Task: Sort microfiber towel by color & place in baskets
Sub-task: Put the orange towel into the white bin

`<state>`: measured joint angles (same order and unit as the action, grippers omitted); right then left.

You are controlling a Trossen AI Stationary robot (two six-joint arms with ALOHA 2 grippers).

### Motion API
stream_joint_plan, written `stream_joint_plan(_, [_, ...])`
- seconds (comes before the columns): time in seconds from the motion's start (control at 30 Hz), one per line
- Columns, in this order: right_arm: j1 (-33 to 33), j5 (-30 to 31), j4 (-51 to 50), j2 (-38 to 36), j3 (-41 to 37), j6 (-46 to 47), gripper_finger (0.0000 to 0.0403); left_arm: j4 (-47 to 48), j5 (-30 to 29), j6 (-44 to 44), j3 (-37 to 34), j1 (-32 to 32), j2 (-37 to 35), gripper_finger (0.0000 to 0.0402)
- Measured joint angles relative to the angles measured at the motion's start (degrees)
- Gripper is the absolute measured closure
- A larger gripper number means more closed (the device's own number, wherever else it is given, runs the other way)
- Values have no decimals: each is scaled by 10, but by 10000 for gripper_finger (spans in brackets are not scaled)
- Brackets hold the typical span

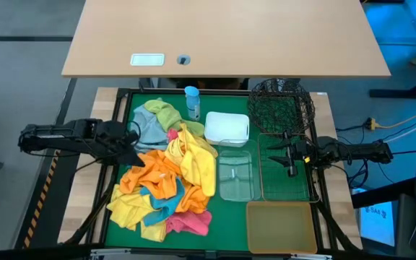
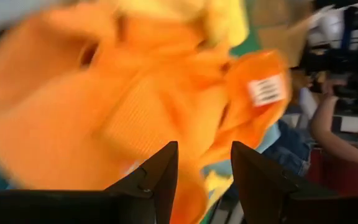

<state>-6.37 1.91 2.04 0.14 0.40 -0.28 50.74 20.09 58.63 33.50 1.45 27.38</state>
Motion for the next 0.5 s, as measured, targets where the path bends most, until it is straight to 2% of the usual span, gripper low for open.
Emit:
stream_joint_plan(0.17, [0,0,0,0,0,0,233,44,15,34,0,0,0,260])
stream_joint_plan(0.5, [0,0,0,0,0,0,233,37,21,39,0,-3,0,260])
